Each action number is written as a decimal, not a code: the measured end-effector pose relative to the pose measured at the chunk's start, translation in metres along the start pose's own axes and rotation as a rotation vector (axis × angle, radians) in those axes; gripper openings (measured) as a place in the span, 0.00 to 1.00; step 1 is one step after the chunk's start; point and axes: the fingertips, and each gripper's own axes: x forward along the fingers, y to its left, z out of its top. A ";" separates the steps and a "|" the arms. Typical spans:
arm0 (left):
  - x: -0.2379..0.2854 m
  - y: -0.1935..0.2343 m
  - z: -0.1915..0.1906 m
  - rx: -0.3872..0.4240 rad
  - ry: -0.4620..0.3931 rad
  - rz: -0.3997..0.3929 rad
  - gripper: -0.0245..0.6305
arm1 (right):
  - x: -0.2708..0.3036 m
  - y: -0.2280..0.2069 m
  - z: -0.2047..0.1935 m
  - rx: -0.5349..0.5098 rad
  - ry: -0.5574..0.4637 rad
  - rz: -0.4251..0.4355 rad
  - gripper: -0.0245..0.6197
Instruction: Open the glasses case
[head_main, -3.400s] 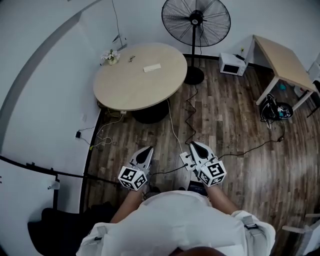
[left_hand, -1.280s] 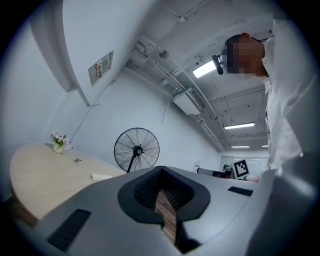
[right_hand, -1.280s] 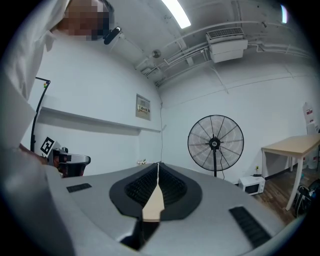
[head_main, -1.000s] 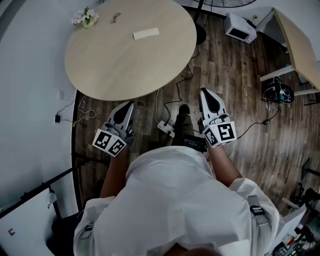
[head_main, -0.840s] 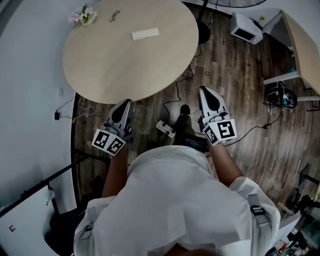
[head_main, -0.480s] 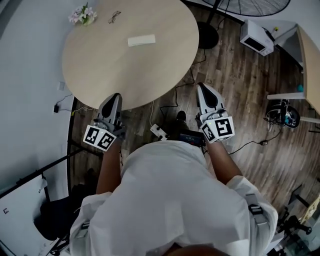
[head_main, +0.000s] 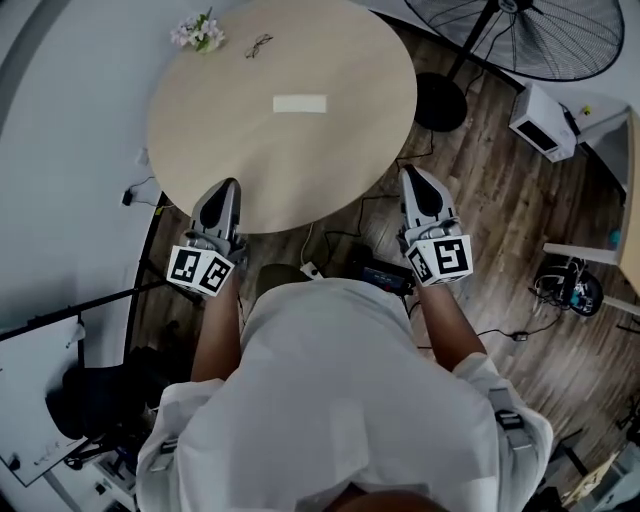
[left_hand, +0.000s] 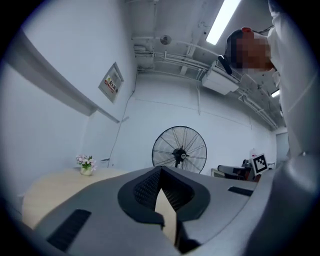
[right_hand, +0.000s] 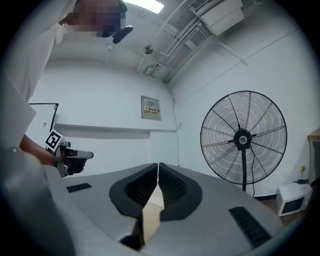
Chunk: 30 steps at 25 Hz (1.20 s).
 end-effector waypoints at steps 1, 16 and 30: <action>0.004 0.003 0.001 0.015 0.002 0.023 0.06 | 0.005 -0.003 0.000 -0.002 0.000 -0.004 0.08; 0.088 0.099 -0.033 0.160 0.080 -0.013 0.06 | 0.096 0.001 -0.040 -0.135 0.118 -0.151 0.08; 0.123 0.206 -0.167 0.118 0.256 -0.174 0.06 | 0.225 0.053 -0.191 -0.495 0.484 -0.058 0.10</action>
